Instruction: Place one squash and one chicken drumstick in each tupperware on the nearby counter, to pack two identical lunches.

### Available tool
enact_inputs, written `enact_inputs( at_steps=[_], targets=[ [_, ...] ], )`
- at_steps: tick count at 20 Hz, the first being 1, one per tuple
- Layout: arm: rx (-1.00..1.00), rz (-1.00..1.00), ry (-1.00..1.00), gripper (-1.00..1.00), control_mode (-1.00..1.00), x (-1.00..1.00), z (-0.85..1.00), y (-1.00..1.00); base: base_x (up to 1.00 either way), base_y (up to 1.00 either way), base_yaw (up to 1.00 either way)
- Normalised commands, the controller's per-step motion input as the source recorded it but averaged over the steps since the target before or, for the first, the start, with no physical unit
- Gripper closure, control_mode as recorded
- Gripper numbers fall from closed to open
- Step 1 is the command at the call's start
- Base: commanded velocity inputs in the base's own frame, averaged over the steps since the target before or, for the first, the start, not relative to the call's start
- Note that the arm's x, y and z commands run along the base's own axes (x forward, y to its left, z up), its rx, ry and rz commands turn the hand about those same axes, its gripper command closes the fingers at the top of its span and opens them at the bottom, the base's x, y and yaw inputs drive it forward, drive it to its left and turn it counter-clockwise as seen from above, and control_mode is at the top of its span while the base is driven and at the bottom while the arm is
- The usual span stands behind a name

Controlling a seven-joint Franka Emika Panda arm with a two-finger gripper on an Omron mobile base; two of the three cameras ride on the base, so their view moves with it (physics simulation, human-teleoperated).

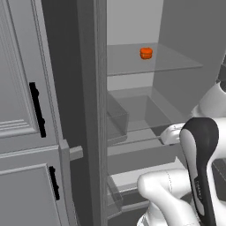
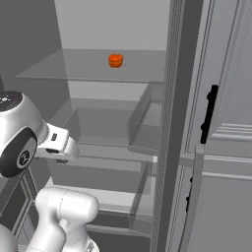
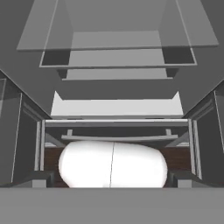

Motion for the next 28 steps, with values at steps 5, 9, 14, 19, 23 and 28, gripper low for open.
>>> enact_inputs(
  at_steps=[5, 9, 14, 19, 23, 28],
  targets=[
    [0.0, 0.0, 0.0, -1.0, 1.0, 0.0, 0.0, 0.0, 0.0, 0.0, 0.0],
    [0.0, 0.01, -0.15, -1.0, -1.0, 0.0, 0.16, 0.0, 0.0, 0.0, 0.0],
    [0.0, 0.03, -0.46, -1.0, -1.0, 0.0, 0.67, 0.0, 0.0, 0.0, 0.0],
    [0.0, 0.0, -0.44, -1.0, -1.0, 0.18, 1.0, 0.0, 0.0, 0.0, 0.0],
    [-0.1, 0.0, -0.08, -1.0, -1.0, 0.41, 1.0, 0.21, 0.0, 0.0, 0.0],
    [-0.13, -0.02, 0.0, -1.0, -1.0, 0.73, 0.93, 0.23, 0.0, 0.0, 0.0]
  ],
)
